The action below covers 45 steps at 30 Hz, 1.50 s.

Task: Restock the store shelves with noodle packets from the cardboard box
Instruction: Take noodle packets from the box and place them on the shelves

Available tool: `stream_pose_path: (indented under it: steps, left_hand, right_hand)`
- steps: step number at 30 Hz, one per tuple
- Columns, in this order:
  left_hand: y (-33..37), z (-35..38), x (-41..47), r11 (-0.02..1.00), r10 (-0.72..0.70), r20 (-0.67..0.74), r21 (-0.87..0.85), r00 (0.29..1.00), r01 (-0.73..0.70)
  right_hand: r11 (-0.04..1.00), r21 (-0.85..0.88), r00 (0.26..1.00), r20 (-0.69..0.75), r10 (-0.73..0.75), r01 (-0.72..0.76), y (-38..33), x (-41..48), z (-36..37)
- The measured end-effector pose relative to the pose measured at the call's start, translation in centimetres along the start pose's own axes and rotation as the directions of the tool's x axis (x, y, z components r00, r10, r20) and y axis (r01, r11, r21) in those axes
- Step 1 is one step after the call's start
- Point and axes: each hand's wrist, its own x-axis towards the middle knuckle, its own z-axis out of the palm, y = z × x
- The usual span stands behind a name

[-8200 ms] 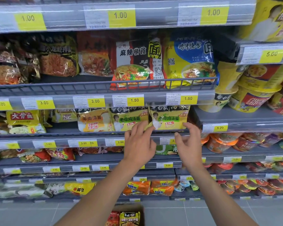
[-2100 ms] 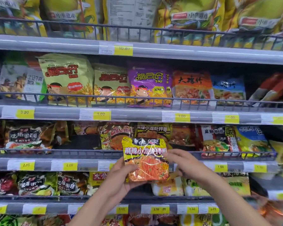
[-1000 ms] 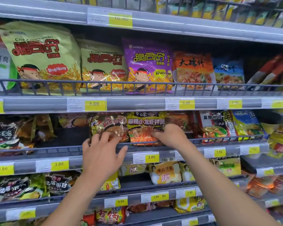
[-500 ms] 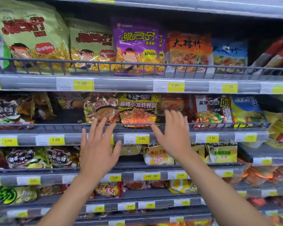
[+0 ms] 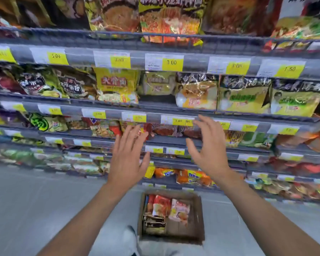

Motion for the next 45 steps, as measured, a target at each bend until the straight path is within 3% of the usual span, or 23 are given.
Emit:
stream_pose_path:
  steps: [7,10,12,16,18,20,23,26,31,34,36,38,40,42,45]
  left_hand:
    - [-4.0,9.2,-7.3,0.993,-0.101,0.287,-0.036,0.953,0.116]
    - [-5.7,13.5,-10.1,0.992,-0.1,0.395,-0.027,0.913,0.12]
    - [-7.0,17.0,-11.8,0.991,-0.102,0.48,-0.026,0.871,0.13]
    - [-8.7,23.3,-15.5,0.968,-0.166,0.669,-0.029,0.725,0.249]
    - [-9.1,26.6,-16.9,0.957,-0.173,0.726,-0.037,0.665,0.289]
    - [-9.0,30.2,-17.9,0.934,-0.186,0.805,-0.033,0.563,0.355]
    - [-8.3,37.0,-19.1,0.898,-0.188,0.874,-0.033,0.449,0.439]
    - [-7.0,43.9,-20.2,0.837,-0.177,0.913,-0.057,0.367,0.544]
    - [-4.5,55.8,-22.3,0.566,-0.203,0.966,-0.018,0.16,0.824]
    - [-3.4,62.0,-23.9,0.274,-0.228,0.973,0.103,-0.039,0.956]
    - [-3.6,66.8,-26.1,0.084,-0.18,0.969,0.184,-0.166,0.979]
    - [-3.9,70.3,-27.5,-0.021,-0.147,0.959,0.24,-0.24,0.971]
    - [-4.2,73.0,-28.4,-0.094,-0.16,0.943,0.281,-0.293,0.955]
    - [-4.5,75.3,-29.0,-0.188,-0.182,0.924,0.303,-0.336,0.934]
    - [-4.8,79.1,-29.7,-0.376,-0.291,0.919,0.147,-0.267,0.915]
  right_hand:
    - [0.961,-0.019,0.921,0.282,0.268,-0.274,5.0,-9.0,7.3]
    - [0.916,-0.041,0.844,0.373,0.385,-0.399,7.1,-13.7,10.5]
    - [0.872,-0.085,0.771,0.431,0.469,-0.483,8.6,-17.0,13.0]
    - [0.736,-0.19,0.551,0.549,0.628,-0.65,11.3,-23.8,18.0]
    - [0.637,-0.219,0.418,0.593,0.688,-0.739,12.6,-27.0,20.8]
    - [0.515,-0.204,0.306,0.606,0.735,-0.833,13.9,-29.5,23.8]
    - [0.401,-0.292,0.159,0.601,0.783,-0.868,18.1,-34.7,29.3]
    - [0.393,-0.385,0.09,0.61,0.787,-0.835,22.0,-38.3,34.0]
    - [0.184,-0.322,-0.05,0.6,0.798,-0.929,27.7,-42.6,40.9]
    - [0.112,-0.3,-0.091,0.588,0.803,-0.947,31.0,-45.6,44.6]
    - [0.062,-0.289,-0.123,0.581,0.805,-0.955,33.2,-47.4,47.4]
    - [-0.012,-0.26,-0.162,0.564,0.81,-0.966,35.2,-48.8,50.0]
    - [-0.087,-0.231,-0.204,0.552,0.809,-0.969,36.6,-49.7,52.5]
    - [-0.124,-0.159,-0.193,0.555,0.809,-0.979,37.5,-50.3,54.4]
    - [-0.228,0.053,-0.158,0.572,0.805,-0.972,38.3,-51.0,56.8]
